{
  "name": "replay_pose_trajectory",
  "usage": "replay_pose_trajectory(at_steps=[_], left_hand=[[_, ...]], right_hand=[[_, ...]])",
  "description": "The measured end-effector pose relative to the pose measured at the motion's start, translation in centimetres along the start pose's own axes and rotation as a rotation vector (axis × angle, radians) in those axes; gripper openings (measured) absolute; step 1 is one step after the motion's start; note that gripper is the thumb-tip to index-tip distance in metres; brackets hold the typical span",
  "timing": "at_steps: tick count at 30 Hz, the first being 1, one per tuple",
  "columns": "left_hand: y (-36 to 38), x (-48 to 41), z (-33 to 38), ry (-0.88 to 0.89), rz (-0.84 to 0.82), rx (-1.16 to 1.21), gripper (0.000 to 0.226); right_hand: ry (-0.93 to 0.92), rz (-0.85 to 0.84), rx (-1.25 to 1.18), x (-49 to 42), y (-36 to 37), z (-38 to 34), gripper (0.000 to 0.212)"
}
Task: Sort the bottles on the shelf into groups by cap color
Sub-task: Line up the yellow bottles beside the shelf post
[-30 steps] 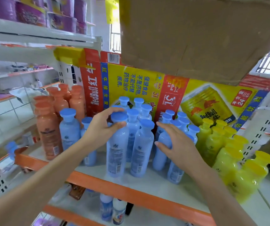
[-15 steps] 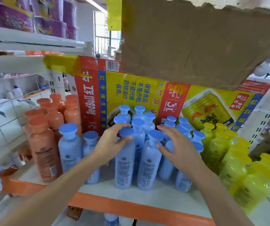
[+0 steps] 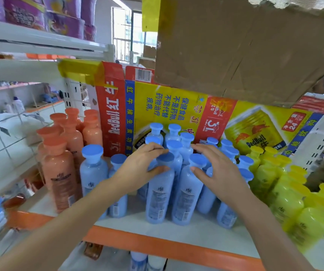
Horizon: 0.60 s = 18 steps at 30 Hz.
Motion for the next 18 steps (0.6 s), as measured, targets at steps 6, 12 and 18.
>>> replay_pose_trajectory(at_steps=[6, 12, 18], left_hand=[[-5.9, 1.8, -2.9, -0.040, 0.138, 0.002, 0.040], [-8.8, 4.9, -7.8, -0.188, 0.154, -0.056, 0.023], [-8.6, 7.0, -10.3, -0.257, 0.134, -0.093, 0.031]], right_hand=[[-0.096, -0.042, -0.031, -1.4, 2.1, -3.4, 0.044], [-0.165, -0.167, -0.072, -3.6, 7.1, -7.0, 0.047], [-0.124, -0.293, -0.089, -5.7, 12.3, -8.4, 0.047]])
Point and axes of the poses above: each hand's wrist, its own x-axis away from the middle knuckle, its own y-axis out of the palm, z = x × y, the point moved 6 cm from there along -x, towards the middle knuckle, and after that the axes turned 15 degrees about -x, right-handed, at the moved point
